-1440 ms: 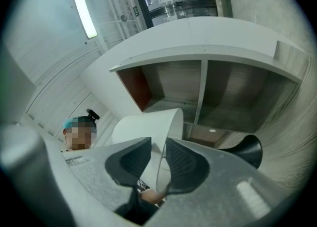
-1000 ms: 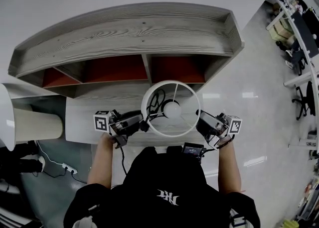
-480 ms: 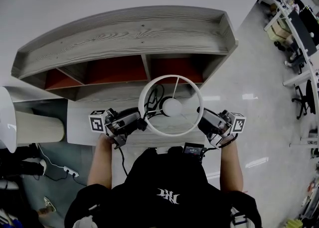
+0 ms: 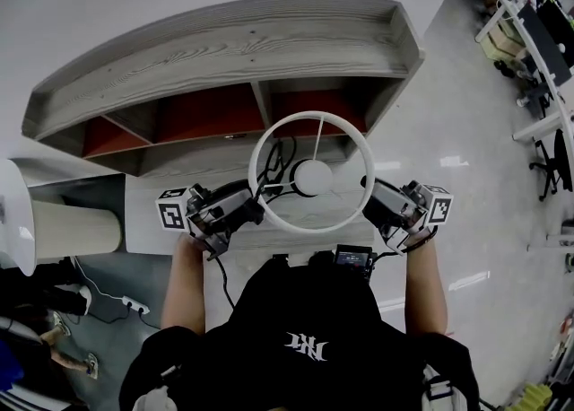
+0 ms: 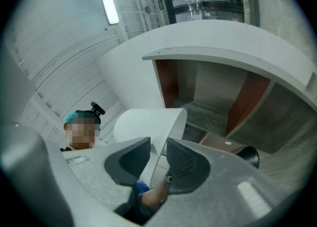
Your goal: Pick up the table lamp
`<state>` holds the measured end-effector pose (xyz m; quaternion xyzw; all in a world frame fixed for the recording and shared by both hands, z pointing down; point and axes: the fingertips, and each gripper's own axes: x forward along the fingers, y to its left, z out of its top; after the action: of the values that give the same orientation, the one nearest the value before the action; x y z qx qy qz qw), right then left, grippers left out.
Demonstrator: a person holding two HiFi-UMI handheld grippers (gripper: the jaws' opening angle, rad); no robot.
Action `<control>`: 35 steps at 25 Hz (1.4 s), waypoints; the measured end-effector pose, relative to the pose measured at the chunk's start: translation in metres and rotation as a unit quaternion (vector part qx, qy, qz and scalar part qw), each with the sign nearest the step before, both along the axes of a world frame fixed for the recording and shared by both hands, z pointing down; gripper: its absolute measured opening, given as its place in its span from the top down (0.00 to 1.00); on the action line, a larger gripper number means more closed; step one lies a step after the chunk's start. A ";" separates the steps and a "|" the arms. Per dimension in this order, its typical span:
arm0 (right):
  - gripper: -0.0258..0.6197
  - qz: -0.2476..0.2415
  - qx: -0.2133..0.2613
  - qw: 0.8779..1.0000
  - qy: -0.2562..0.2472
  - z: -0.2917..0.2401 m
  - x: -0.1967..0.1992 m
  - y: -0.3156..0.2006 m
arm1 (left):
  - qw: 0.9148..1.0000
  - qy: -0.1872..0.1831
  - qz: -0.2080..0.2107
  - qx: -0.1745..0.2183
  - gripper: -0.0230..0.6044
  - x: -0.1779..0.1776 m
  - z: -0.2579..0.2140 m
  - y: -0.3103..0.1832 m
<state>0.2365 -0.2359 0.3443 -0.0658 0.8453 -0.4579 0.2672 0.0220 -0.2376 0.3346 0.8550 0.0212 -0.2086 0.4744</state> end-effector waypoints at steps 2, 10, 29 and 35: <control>0.80 0.001 0.003 1.000 -0.003 -0.003 0.000 -0.001 | 1.000 -0.002 0.001 0.006 0.79 0.000 -0.003 0.000; 0.80 0.005 0.014 1.000 -0.015 -0.012 0.002 0.001 | 1.000 -0.001 0.006 0.020 0.79 0.003 -0.012 0.003; 0.80 0.006 0.017 1.000 -0.016 -0.010 0.001 -0.001 | 0.999 -0.010 0.009 0.034 0.79 0.003 -0.017 0.005; 0.80 0.010 0.020 1.000 -0.015 -0.008 0.002 -0.002 | 0.999 -0.010 0.012 0.033 0.79 0.004 -0.013 0.004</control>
<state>0.2388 -0.2379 0.3363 -0.0624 0.8495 -0.4394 0.2854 0.0261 -0.2336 0.3213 0.8721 0.0337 -0.1933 0.4482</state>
